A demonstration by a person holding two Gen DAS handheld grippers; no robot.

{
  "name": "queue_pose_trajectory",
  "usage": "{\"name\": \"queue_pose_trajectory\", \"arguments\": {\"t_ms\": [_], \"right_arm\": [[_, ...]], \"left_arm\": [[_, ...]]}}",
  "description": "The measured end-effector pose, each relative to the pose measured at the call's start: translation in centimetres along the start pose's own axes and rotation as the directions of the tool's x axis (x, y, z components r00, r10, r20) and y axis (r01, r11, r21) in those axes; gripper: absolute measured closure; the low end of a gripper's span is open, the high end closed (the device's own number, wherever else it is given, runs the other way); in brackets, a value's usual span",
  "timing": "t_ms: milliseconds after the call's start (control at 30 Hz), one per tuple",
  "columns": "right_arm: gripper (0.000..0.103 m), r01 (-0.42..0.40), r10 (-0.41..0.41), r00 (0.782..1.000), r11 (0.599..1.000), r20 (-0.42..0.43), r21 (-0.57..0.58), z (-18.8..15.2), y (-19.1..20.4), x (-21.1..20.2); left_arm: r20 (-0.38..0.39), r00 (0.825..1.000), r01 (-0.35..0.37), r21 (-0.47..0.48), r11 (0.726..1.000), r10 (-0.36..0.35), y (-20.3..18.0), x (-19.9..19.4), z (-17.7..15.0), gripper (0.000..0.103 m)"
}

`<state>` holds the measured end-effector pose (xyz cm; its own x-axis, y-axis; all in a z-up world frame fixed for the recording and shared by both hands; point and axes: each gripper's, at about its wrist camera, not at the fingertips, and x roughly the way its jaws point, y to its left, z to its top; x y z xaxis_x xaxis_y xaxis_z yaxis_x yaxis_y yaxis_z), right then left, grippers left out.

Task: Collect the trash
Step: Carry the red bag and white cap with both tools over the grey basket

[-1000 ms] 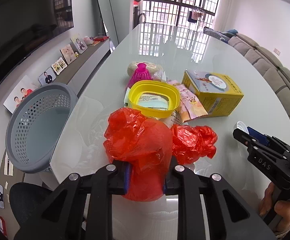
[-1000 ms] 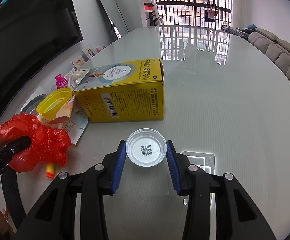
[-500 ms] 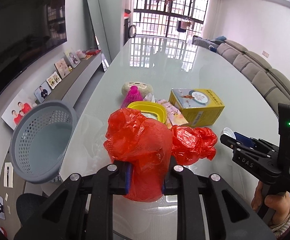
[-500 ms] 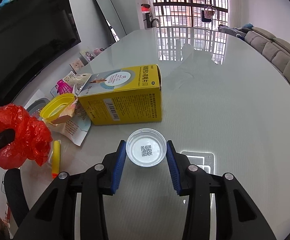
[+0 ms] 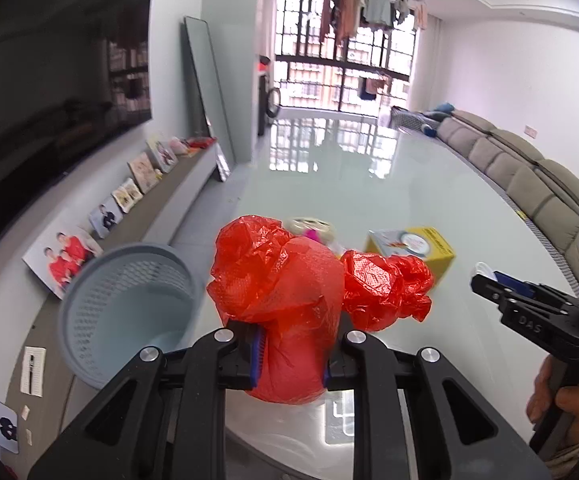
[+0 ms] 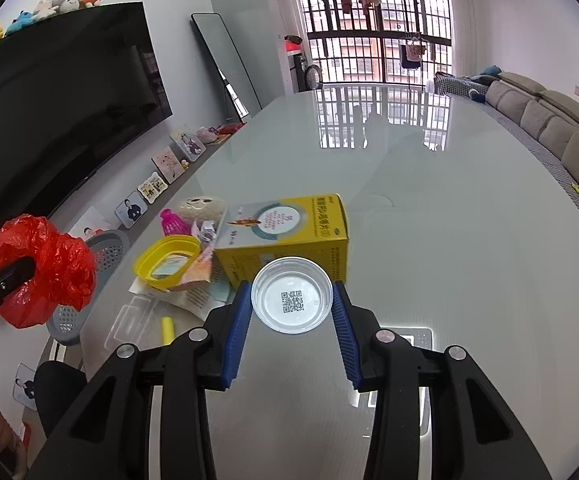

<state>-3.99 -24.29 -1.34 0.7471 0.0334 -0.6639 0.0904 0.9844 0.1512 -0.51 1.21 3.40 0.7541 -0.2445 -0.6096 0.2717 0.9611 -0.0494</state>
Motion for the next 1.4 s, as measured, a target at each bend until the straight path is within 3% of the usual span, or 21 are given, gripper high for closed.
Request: {"name": "queue_pose_trajectory", "arguments": {"t_ms": [300, 567, 767, 933, 1400], "right_arm": [[0.064, -0.167, 0.166, 0.986, 0.982, -0.017, -0.085, 3.2, 8.5, 1.4], [0.064, -0.350, 0.324, 0.933, 0.919, -0.156, -0.180, 3.6, 19.7, 7.4], [0.064, -0.401, 0.345, 0.907, 0.882, -0.242, -0.247, 2.8, 26.4, 11.5], [0.064, -0.428, 0.346, 0.889, 0.862, -0.301, -0.272, 2.1, 30.4, 15.0], [0.064, -0.432, 0.322, 0.875, 0.857, -0.361, -0.282, 0.7, 34.0, 20.5]], "left_arm": [[-0.035, 0.991, -0.130, -0.088, 0.988, 0.127, 8.5, 0.8, 0.1, 0.082], [-0.114, 0.964, -0.260, -0.198, 0.945, 0.241, 16.8, 2.8, -1.8, 0.082], [-0.187, 0.939, -0.327, -0.232, 0.916, 0.288, 21.5, 5.3, -3.8, 0.082], [-0.212, 0.930, -0.347, -0.231, 0.909, 0.301, 23.7, 7.2, -4.4, 0.082], [-0.278, 0.925, -0.329, -0.247, 0.911, 0.259, 26.6, 11.2, -5.5, 0.082]]}}
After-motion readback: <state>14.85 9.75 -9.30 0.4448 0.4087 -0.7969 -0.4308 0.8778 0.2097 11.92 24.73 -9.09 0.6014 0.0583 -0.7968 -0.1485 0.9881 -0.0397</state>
